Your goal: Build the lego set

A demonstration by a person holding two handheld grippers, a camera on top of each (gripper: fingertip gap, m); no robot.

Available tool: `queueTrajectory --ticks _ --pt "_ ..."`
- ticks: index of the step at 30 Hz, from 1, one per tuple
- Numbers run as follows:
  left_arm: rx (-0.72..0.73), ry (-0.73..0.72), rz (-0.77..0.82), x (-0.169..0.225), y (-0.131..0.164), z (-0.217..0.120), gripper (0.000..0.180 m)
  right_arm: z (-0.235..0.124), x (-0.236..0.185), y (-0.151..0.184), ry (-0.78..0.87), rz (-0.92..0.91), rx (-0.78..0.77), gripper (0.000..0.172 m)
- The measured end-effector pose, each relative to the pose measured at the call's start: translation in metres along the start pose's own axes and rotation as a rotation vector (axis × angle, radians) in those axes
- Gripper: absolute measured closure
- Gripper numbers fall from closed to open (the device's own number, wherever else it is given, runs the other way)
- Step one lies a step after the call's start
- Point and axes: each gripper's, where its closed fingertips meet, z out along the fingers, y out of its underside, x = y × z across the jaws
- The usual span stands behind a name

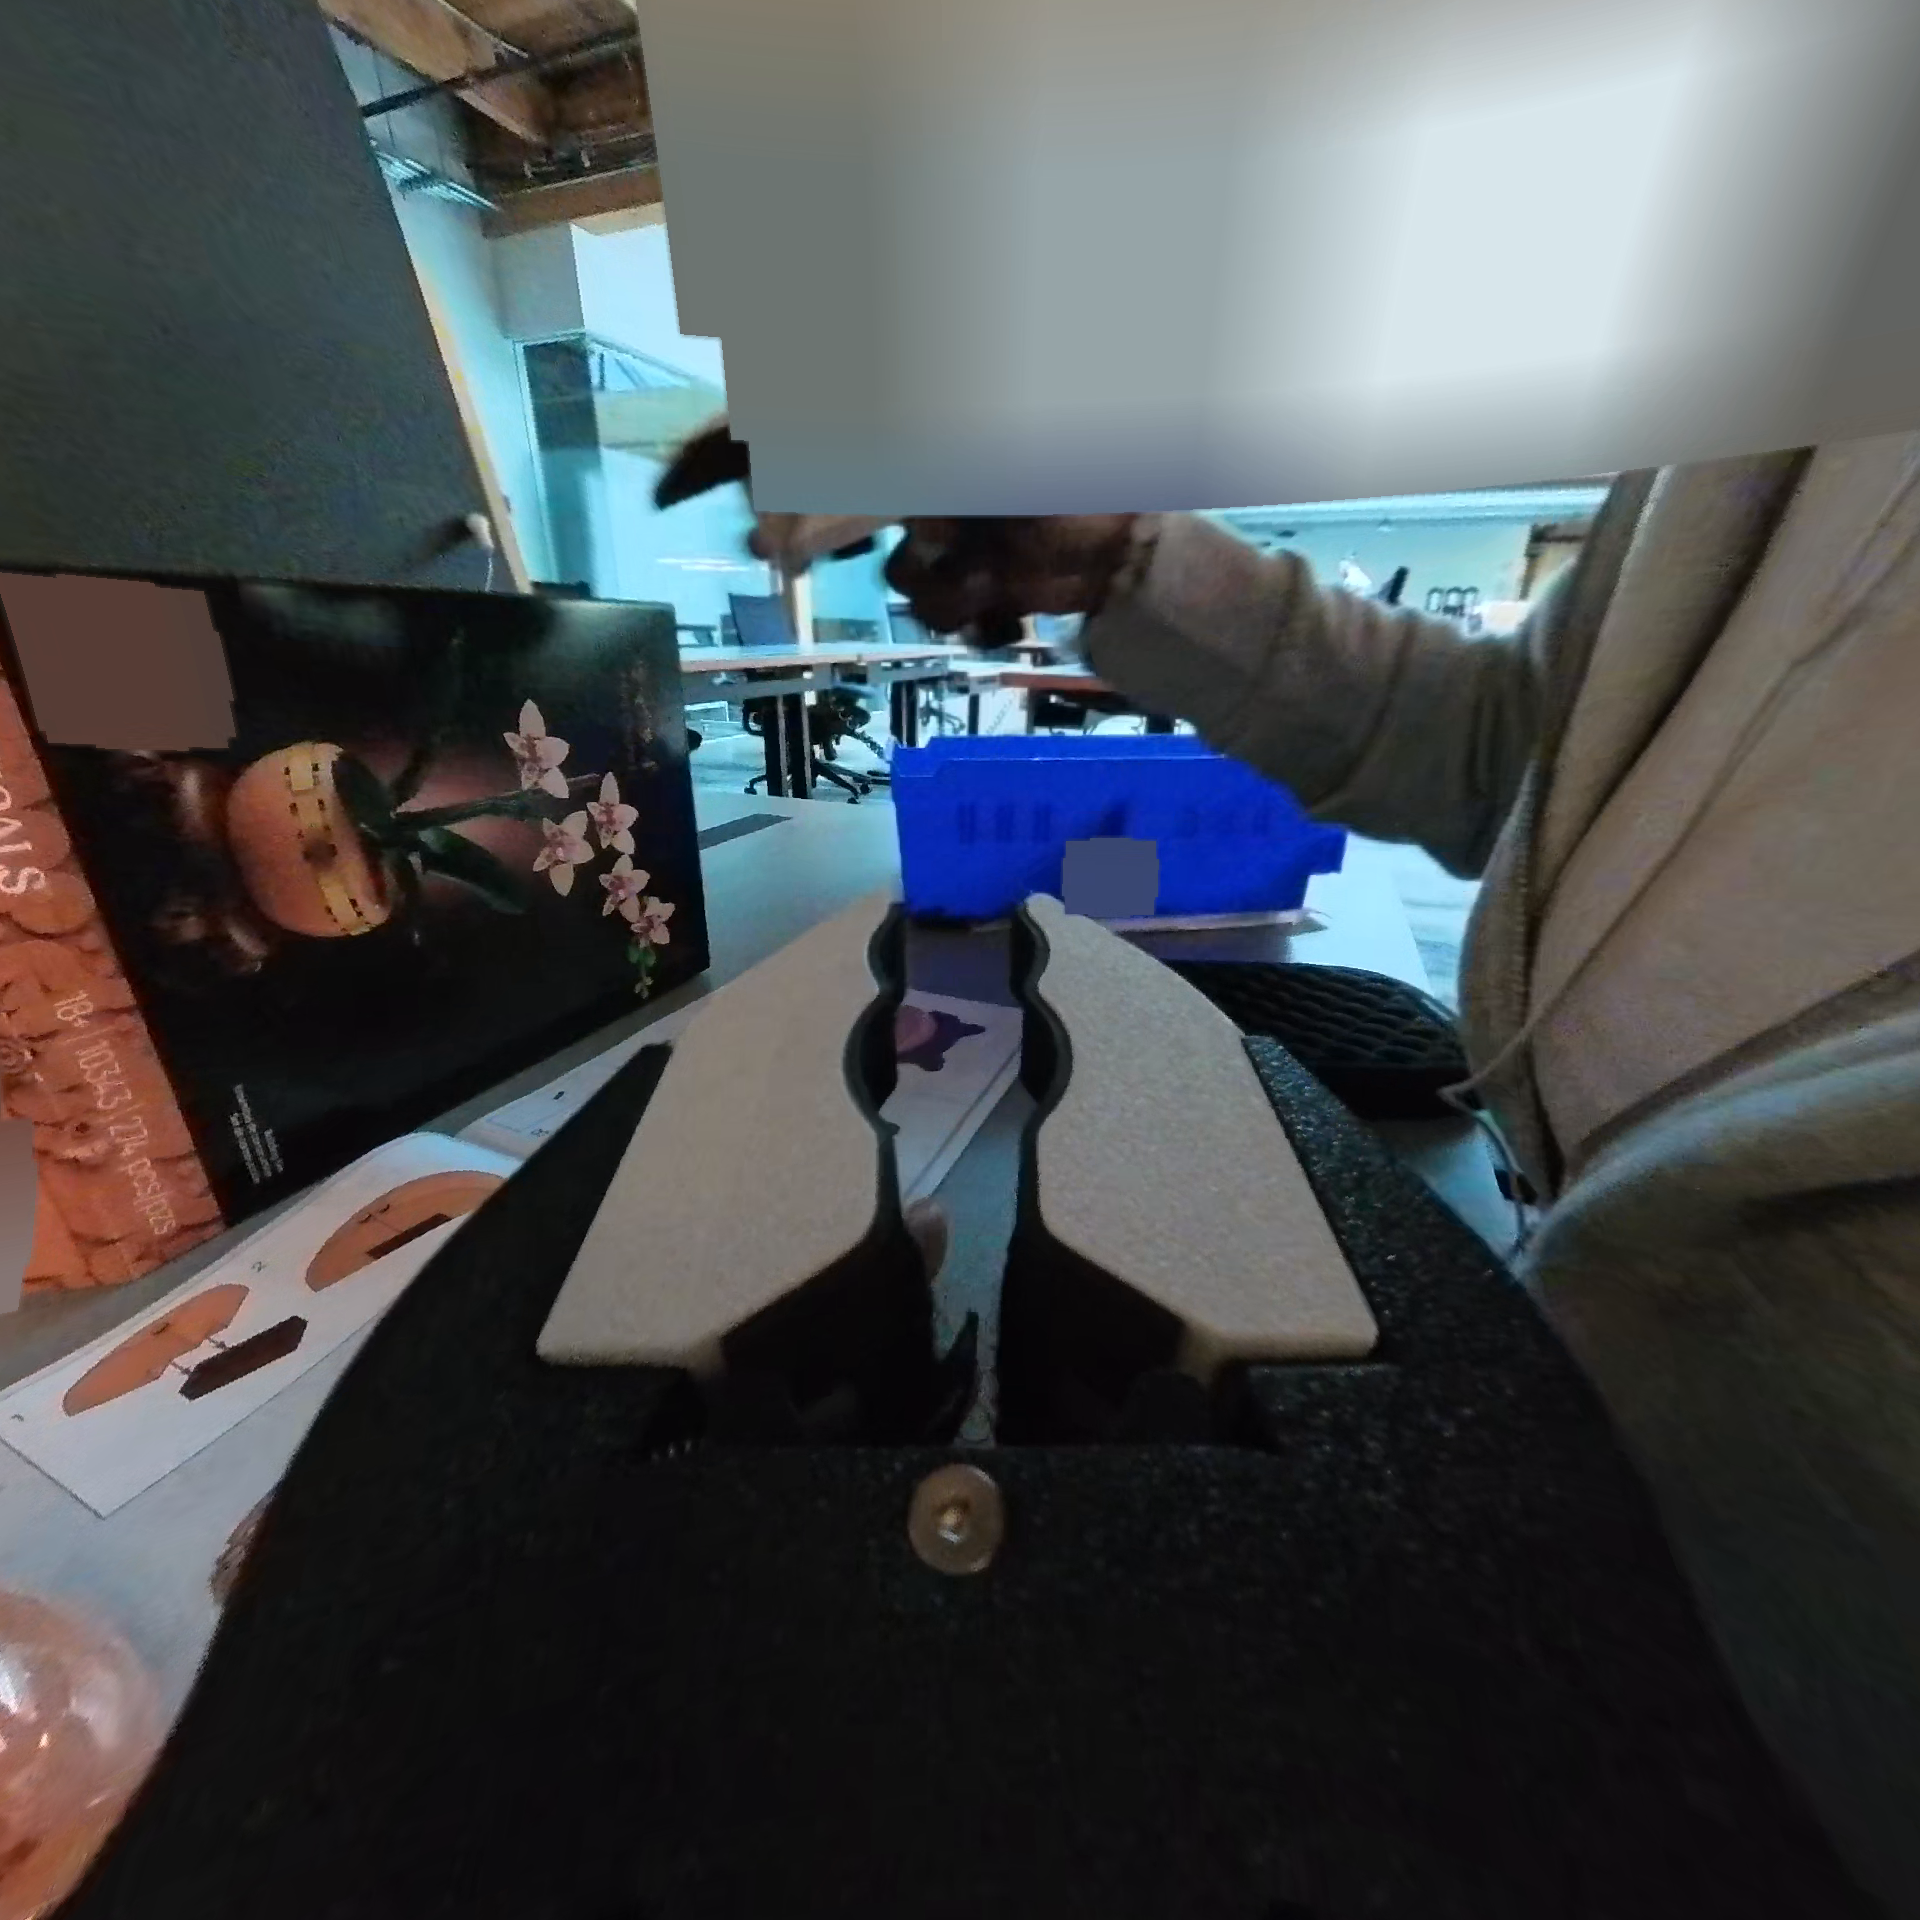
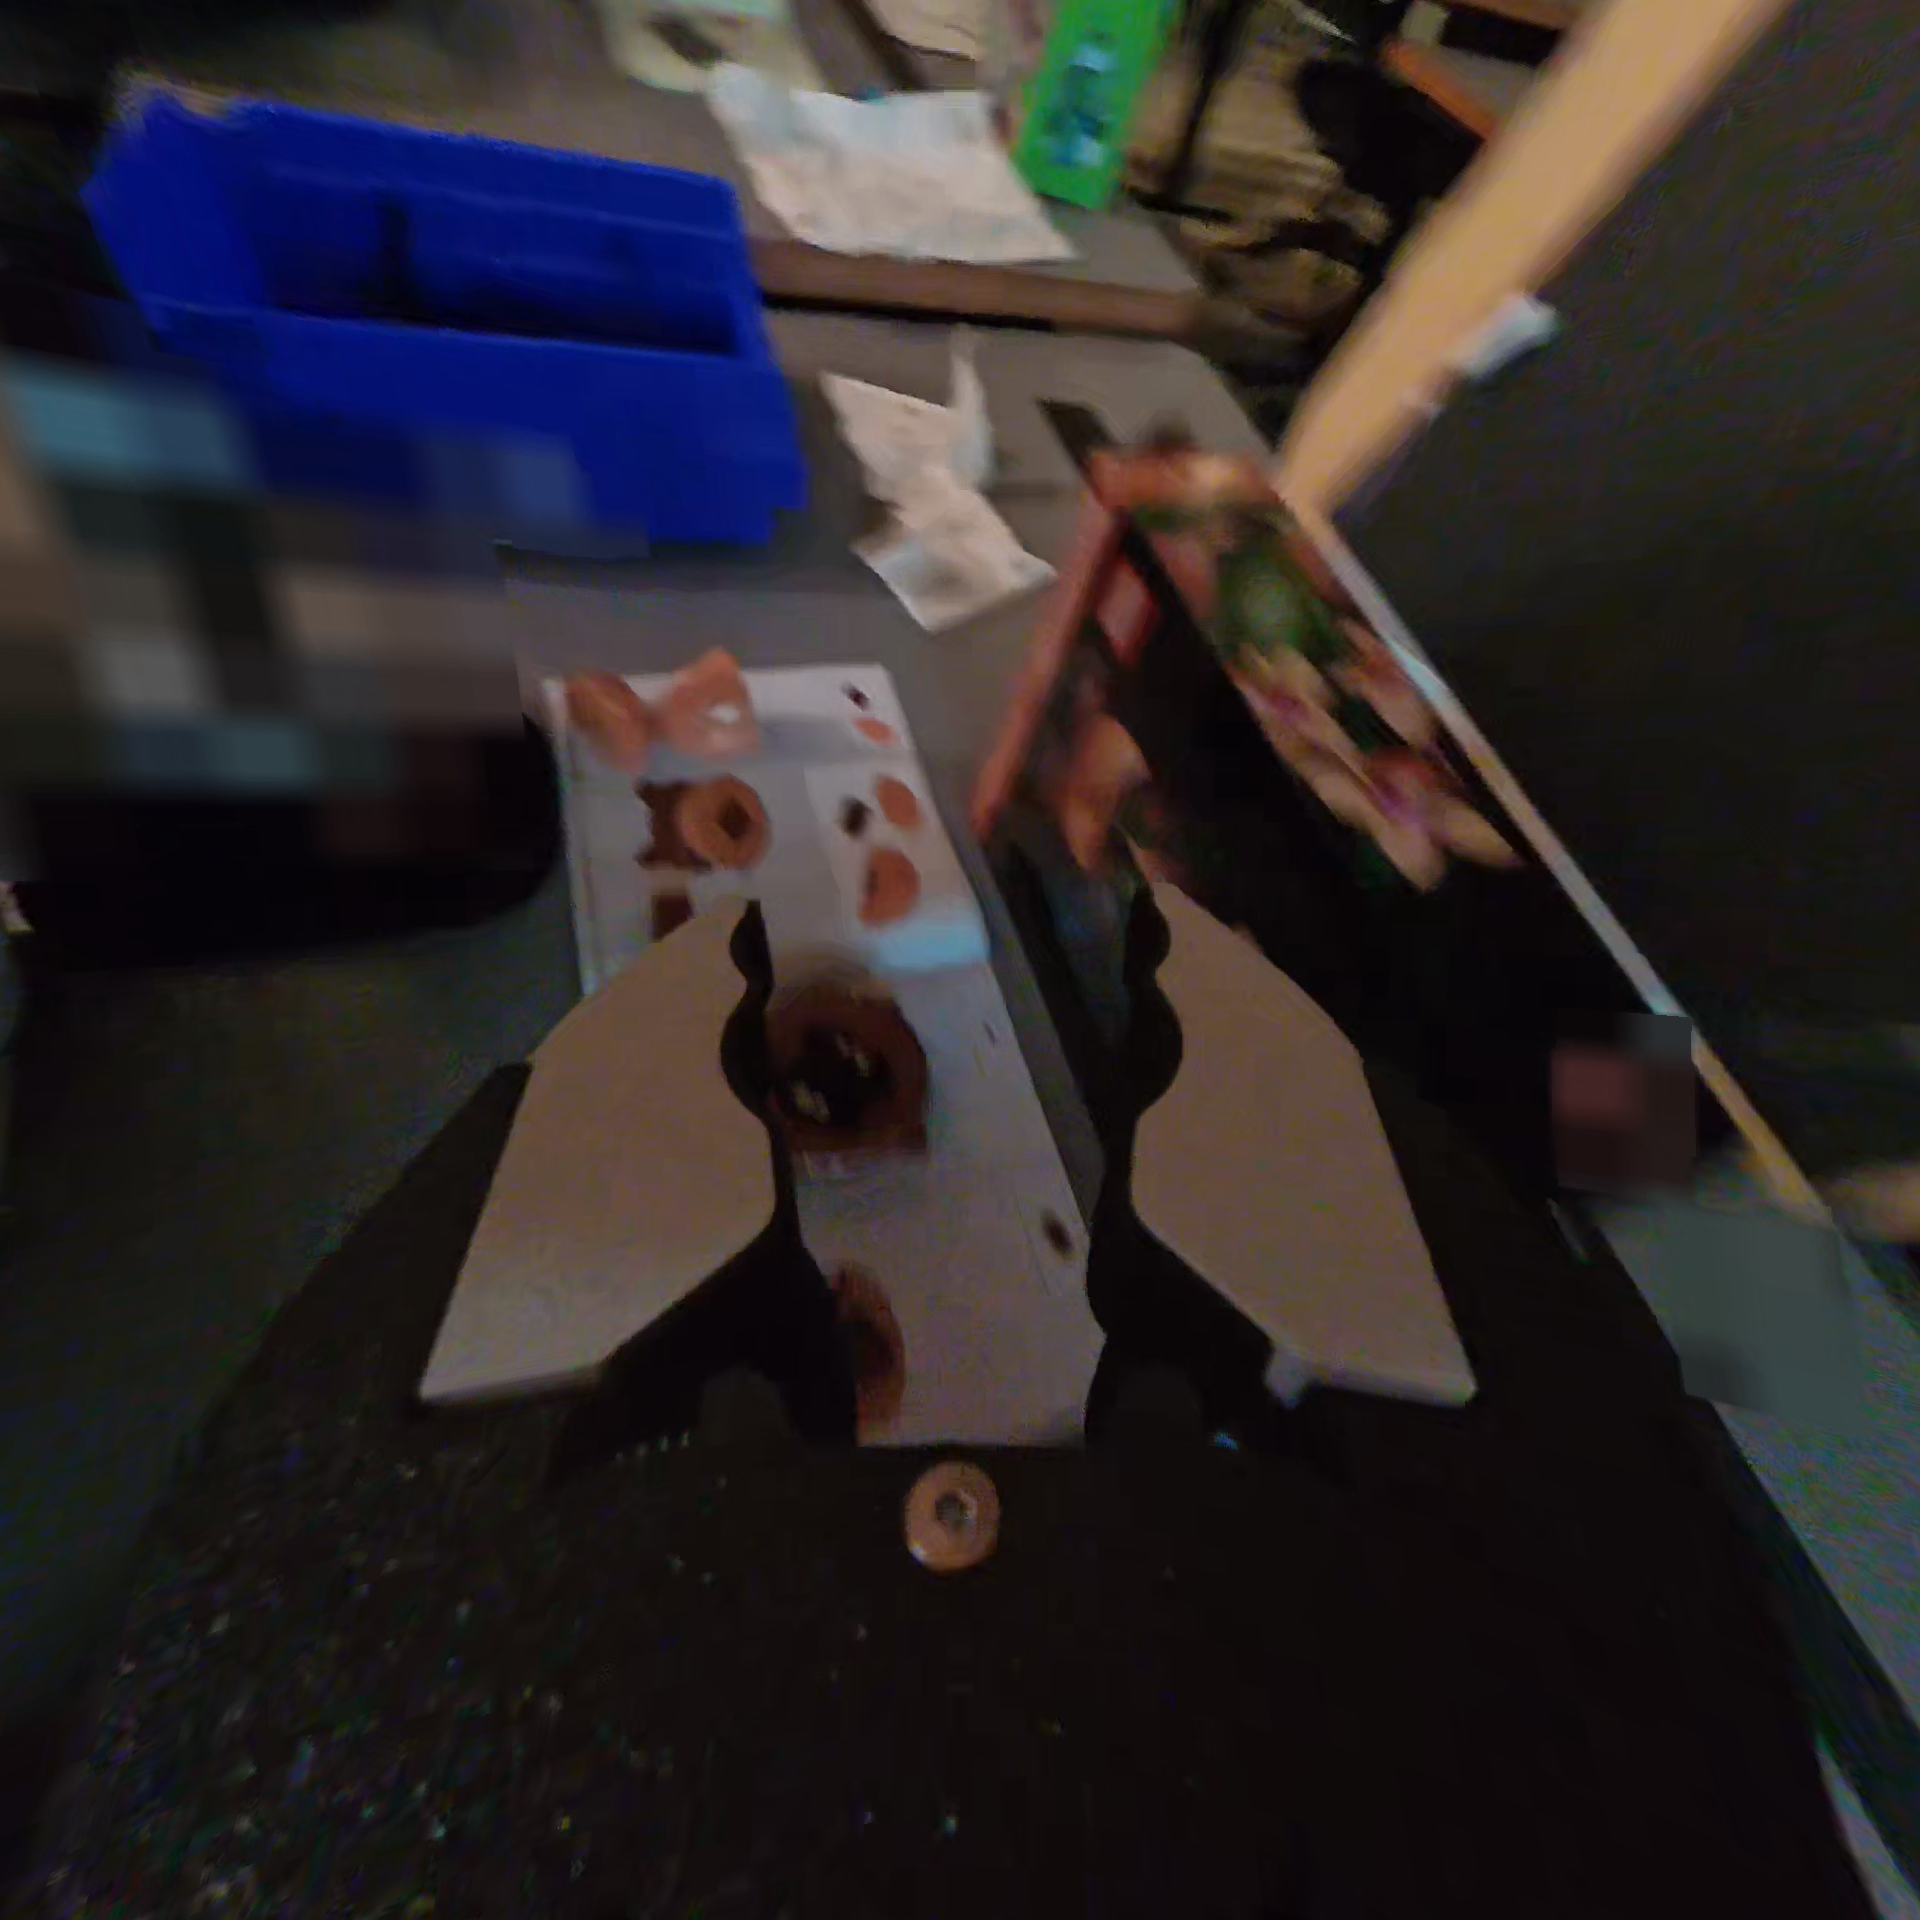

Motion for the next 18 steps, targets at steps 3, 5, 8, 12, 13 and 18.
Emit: queueTrajectory --ticks 3,5,8,12,13,18 --pt "-0.02 -0.023 -0.016 -0.004 0.002 0.002 0.158 -0.085 0.034 0.048 0.189 0.086 -0.095 0.109" --pt "-0.047 -0.039 -0.026 -0.006 0.006 0.004 0.154 -0.132 0.052 0.084 0.29 0.142 -0.176 0.109" --pt "-0.092 -0.06 -0.034 -0.009 0.011 0.007 0.146 -0.184 0.071 0.137 0.381 0.202 -0.296 0.11" --pt "-0.131 -0.068 -0.039 -0.01 0.016 0.01 0.134 -0.215 0.086 0.193 0.382 0.267 -0.408 0.114" --pt "-0.132 -0.067 -0.04 -0.01 0.016 0.01 0.131 -0.219 0.09 0.202 0.372 0.267 -0.428 0.114" --pt "-0.131 -0.055 -0.053 -0.009 0.016 0.009 0.11 -0.219 0.096 0.235 0.252 0.236 -0.536 0.114"
